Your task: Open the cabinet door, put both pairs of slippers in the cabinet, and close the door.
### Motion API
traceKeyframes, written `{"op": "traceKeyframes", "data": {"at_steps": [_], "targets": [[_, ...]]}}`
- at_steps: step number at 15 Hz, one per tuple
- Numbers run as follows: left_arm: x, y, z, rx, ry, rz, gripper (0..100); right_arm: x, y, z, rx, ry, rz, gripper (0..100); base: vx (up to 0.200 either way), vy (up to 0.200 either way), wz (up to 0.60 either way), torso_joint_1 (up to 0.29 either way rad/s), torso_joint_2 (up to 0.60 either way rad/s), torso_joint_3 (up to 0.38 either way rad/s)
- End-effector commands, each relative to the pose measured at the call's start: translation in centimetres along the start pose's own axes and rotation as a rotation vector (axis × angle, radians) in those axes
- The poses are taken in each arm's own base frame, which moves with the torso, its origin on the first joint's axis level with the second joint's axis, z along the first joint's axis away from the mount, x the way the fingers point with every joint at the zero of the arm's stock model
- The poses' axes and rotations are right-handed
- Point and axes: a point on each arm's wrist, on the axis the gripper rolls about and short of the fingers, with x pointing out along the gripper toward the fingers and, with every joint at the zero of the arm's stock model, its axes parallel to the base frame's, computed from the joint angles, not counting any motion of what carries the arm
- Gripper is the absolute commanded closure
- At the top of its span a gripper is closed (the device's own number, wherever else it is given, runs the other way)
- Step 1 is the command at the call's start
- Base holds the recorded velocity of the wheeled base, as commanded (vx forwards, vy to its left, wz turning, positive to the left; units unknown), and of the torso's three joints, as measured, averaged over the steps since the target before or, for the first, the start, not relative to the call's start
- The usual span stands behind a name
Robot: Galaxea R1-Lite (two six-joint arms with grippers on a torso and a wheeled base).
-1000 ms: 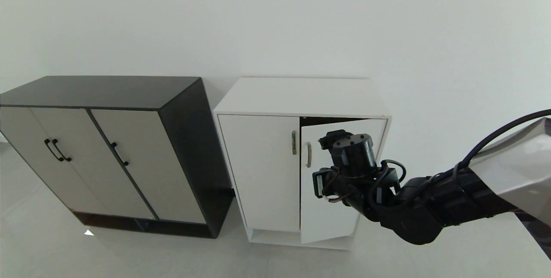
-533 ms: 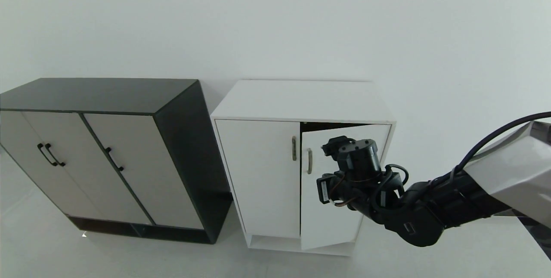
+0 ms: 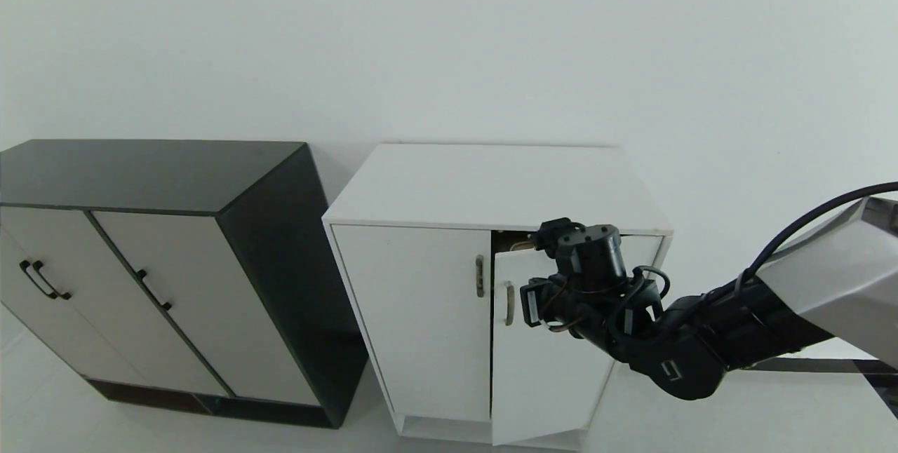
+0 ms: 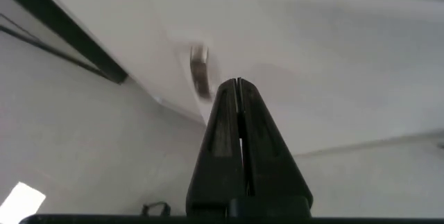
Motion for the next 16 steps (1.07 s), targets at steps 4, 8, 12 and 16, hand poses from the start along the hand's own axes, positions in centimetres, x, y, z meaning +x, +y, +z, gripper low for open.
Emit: {"op": "traceKeyframes", "data": {"at_steps": [4, 8, 12, 16], "targets": [[0.0, 0.0, 0.0, -0.001, 0.001, 0.002, 100, 0.8, 0.0, -0.2, 0.013, -0.038, 0.004, 100, 0.000, 0.000, 0.00, 0.000, 0.00, 0.000], [0.0, 0.0, 0.0, -0.001, 0.001, 0.004, 100, 2.1, -0.7, 0.2, 0.032, -0.070, -0.014, 100, 0.000, 0.000, 0.00, 0.000, 0.00, 0.000], [0.0, 0.0, 0.0, -0.002, 0.001, 0.004, 100, 3.8, -1.7, 0.7, 0.053, -0.103, -0.043, 100, 0.000, 0.000, 0.00, 0.000, 0.00, 0.000], [0.0, 0.0, 0.0, -0.002, 0.001, 0.005, 100, 4.6, -3.1, 0.9, 0.065, -0.106, -0.069, 100, 0.000, 0.000, 0.00, 0.000, 0.00, 0.000]]}}
